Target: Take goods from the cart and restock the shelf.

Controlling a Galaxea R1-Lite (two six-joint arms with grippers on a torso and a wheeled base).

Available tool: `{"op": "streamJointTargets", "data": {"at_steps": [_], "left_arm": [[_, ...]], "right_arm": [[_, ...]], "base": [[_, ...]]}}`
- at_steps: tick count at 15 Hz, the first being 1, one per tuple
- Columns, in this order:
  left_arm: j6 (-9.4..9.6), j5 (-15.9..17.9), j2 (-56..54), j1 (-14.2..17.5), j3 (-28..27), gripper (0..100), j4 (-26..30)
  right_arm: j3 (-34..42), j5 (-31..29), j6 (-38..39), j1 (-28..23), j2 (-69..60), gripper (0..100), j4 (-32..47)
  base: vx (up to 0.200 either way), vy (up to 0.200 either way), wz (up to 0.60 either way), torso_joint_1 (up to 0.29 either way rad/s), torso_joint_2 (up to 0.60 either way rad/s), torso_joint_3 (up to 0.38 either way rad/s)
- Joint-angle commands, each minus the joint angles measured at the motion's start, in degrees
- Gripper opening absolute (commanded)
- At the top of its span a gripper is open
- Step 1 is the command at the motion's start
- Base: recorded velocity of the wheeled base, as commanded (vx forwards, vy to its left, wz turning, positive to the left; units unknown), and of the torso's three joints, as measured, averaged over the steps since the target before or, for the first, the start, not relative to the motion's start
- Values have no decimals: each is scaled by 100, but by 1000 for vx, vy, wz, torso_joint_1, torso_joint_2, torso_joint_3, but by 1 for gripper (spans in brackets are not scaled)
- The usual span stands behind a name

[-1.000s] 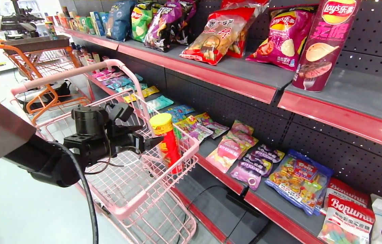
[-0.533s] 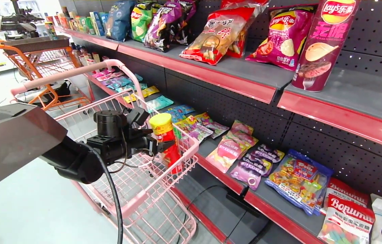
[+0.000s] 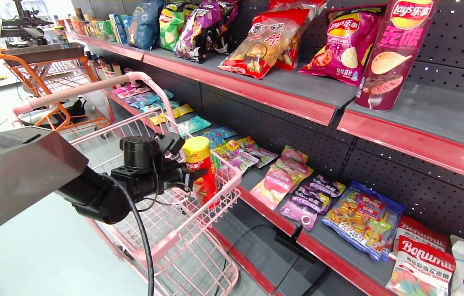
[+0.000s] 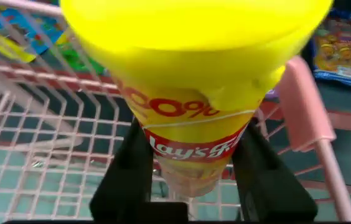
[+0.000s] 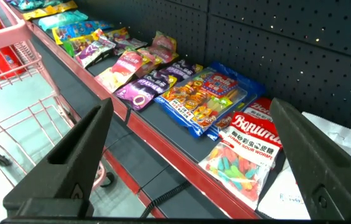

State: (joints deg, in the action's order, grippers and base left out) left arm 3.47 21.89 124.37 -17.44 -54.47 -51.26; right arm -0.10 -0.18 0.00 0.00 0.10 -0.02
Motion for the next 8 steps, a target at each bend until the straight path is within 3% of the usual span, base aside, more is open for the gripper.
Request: {"op": "streamJointTargets", "data": {"at_steps": [1, 3, 6, 8], "left_arm": [[-198, -115, -888, 66, 279, 0, 257], [-506, -133, -2075, 242, 613, 0, 1039], [-506, -309, -3964, 681, 1290, 0, 1268], [-497, -326, -5502, 874, 1694, 0, 2182]], "right_arm": [[1, 1, -9, 0, -1, 100, -6], [1, 9, -9, 0, -1, 100, -6], [1, 9, -9, 0, -1, 100, -6], [1, 9, 0, 0, -1, 100, -6]], "base": [[0, 0, 0, 0, 0, 0], [0, 0, 0, 0, 0, 0], [0, 0, 0, 0, 0, 0], [0, 0, 0, 0, 0, 0]]}}
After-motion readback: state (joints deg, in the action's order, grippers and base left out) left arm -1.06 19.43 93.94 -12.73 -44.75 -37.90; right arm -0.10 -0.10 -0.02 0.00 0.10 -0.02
